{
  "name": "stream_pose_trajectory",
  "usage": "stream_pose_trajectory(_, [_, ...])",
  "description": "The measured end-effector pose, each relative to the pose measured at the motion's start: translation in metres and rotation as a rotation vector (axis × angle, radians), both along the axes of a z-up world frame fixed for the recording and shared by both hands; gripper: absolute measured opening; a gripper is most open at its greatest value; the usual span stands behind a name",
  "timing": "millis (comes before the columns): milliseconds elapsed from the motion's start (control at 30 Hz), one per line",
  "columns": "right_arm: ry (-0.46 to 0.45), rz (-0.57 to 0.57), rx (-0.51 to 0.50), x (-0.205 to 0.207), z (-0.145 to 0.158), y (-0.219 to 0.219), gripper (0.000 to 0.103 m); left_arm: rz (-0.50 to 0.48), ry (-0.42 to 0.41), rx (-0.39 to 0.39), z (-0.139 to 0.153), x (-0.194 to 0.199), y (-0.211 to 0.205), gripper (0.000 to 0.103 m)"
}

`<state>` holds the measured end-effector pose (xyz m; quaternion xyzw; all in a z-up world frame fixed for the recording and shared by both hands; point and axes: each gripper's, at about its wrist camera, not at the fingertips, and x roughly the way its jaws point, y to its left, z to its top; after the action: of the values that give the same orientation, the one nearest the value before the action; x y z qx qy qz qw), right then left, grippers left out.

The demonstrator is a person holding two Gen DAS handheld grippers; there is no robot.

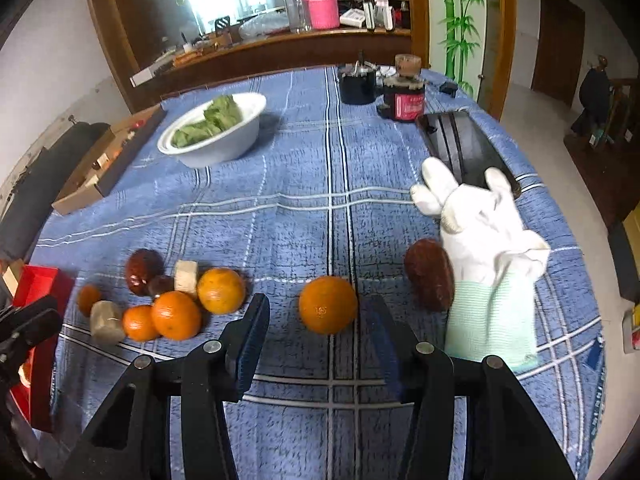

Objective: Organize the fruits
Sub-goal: 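Grasp a round beige bun with the left tool while the right tool grasps an orange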

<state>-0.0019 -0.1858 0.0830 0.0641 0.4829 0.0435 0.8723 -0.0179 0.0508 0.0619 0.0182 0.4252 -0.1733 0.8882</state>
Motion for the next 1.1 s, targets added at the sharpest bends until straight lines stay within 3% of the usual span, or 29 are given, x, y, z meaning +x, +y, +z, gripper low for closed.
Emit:
stream_pose_trajectory(233, [0.010,-0.005,0.047,0.011,-0.020,-0.007,0.054,-0.053,-0.013,0.132,-0.023,0.014,-0.026,0.032])
stream_pose_trajectory(433, [0.009,0.000,0.058,0.014,-0.026,-0.008,0.053,-0.083,-0.022,0.129,-0.023,0.011,-0.028,0.032])
stream_pose_trajectory(567, [-0.001,0.006,0.042,0.013,-0.026,-0.004,0.047,-0.095,-0.022,0.138,-0.024,0.011,-0.027,0.032])
stream_pose_trajectory(700, [-0.009,0.018,0.032,0.011,-0.027,0.000,0.046,-0.094,0.006,0.165,-0.032,0.021,-0.028,0.060])
stream_pose_trajectory(733, [-0.010,0.019,0.029,0.011,-0.027,0.000,0.046,-0.091,0.002,0.183,-0.035,0.021,-0.030,0.061])
stream_pose_trajectory(800, [-0.015,0.023,0.025,0.011,-0.027,0.001,0.046,-0.082,-0.021,0.228,-0.040,0.021,-0.034,0.059])
stream_pose_trajectory(900, [-0.022,0.019,0.023,0.010,-0.027,-0.001,0.039,-0.031,-0.044,0.254,-0.039,0.021,-0.030,0.036])
stream_pose_trajectory(967, [-0.024,0.019,0.028,0.010,-0.027,-0.002,0.037,-0.013,-0.011,0.175,-0.036,0.023,-0.018,0.036])
stream_pose_trajectory(1100, [-0.035,0.023,0.038,0.007,-0.026,-0.001,0.036,0.033,-0.013,0.110,-0.027,0.014,-0.003,0.036])
